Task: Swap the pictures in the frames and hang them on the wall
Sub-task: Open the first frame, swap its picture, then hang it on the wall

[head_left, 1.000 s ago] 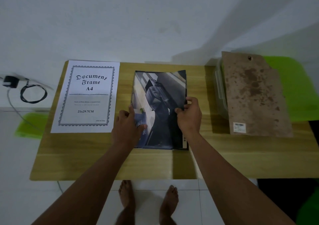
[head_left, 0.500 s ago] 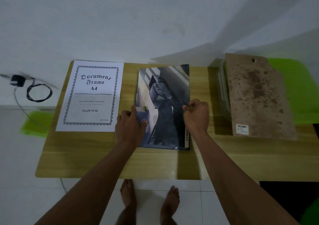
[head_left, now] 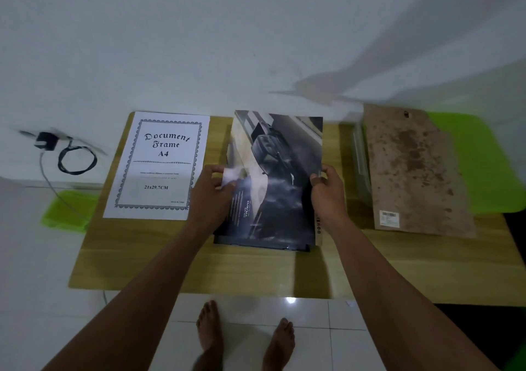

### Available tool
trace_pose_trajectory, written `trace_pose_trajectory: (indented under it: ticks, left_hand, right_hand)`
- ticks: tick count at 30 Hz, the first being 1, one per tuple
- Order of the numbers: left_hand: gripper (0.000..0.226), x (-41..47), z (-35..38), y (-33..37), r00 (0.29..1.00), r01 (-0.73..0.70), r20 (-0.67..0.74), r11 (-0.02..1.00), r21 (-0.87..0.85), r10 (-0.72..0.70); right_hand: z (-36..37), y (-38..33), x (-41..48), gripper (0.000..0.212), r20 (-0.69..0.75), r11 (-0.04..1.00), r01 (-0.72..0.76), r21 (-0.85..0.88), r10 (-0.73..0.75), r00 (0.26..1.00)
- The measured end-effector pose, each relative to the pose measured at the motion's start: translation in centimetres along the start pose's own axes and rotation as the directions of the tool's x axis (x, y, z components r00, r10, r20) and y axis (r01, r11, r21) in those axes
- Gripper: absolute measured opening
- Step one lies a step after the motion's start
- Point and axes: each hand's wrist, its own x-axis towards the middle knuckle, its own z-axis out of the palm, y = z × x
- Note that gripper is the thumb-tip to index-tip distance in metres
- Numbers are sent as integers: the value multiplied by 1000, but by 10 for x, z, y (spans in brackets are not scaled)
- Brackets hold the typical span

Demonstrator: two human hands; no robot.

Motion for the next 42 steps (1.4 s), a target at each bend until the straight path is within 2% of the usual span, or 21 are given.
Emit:
trace_pose_trajectory:
  ticks: [3, 5, 7, 10, 11, 12, 14, 15, 17, 20, 21, 23, 25, 31, 37, 39, 42]
  left_hand:
    - [21, -10, -18, 22, 993, -109, -38, 994, 0, 109]
    - [21, -21, -25, 39, 953, -285, -72, 952, 112, 294]
    - [22, -37, -27, 56, 891, -433, -53, 880, 195, 450]
    - [24, -62, -26, 82, 859, -489, -20, 830, 269, 512]
    - [25, -71, -25, 90, 855, -493, -3, 813, 310, 519]
    - [26, -78, -24, 95, 854, -495, 20, 799, 342, 520]
    - [27, -92, -22, 105, 874, -469, 49, 813, 346, 484]
    - [30, -99, -21, 107, 894, -438, 50, 842, 314, 446]
    - [41, -106, -24, 108, 929, -359, -18, 911, 201, 370]
    - [40, -93, -34, 98, 953, -255, -143, 961, 103, 269]
    - [43, -85, -39, 94, 969, -204, -127, 977, 56, 210]
    - [52, -74, -50, 91, 999, -43, -8, 990, -136, 42]
    - [63, -69, -60, 90, 990, 76, 132, 966, -246, -44]
    - [76, -80, -72, 63, 954, 77, 300, 970, -230, -5]
    - [77, -101, -59, 20, 930, 77, 367, 985, -155, -15]
    - [74, -108, -48, 2, 918, 48, 395, 996, -74, -15]
    - [74, -119, -23, -16, 902, 15, 429, 998, 56, -37]
  right_hand:
    - [-1, -24, -13, 39, -35, 995, 38, -92, -42, 999]
    - [0, -48, -25, 44, -41, 982, 132, -136, -139, 989]
    - [3, -76, -39, 47, 32, 970, 222, -100, -220, 975]
    - [5, -119, -57, 72, 171, 980, 199, -3, -195, 966]
    - [4, -130, -61, 74, 183, 983, 184, -6, -180, 967]
    - [2, -135, -62, 66, 181, 983, 184, -16, -178, 967]
    - [-6, -141, -65, 30, 141, 975, 220, -29, -214, 967]
    - [-11, -142, -67, 19, 119, 973, 230, -34, -225, 967]
    - [-26, -144, -76, 22, 87, 972, 234, -11, -232, 969]
    - [-46, -140, -84, 31, 113, 978, 182, 101, -193, 975]
    - [-51, -136, -85, 33, 118, 978, 164, 127, -179, 977]
    - [-59, -129, -88, 37, 98, 981, 125, 151, -141, 985]
    - [-65, -120, -95, 38, 79, 981, 90, 171, -105, 991]
    - [-64, -72, -118, 35, -50, 983, 160, 92, -156, 987]
    - [-62, -5, -144, 66, 114, 999, 32, -7, -31, 993]
    - [-66, 17, -149, 69, 134, 999, -1, -38, 6, 991]
    - [-77, 51, -147, 64, 107, 997, -52, -59, 58, 993]
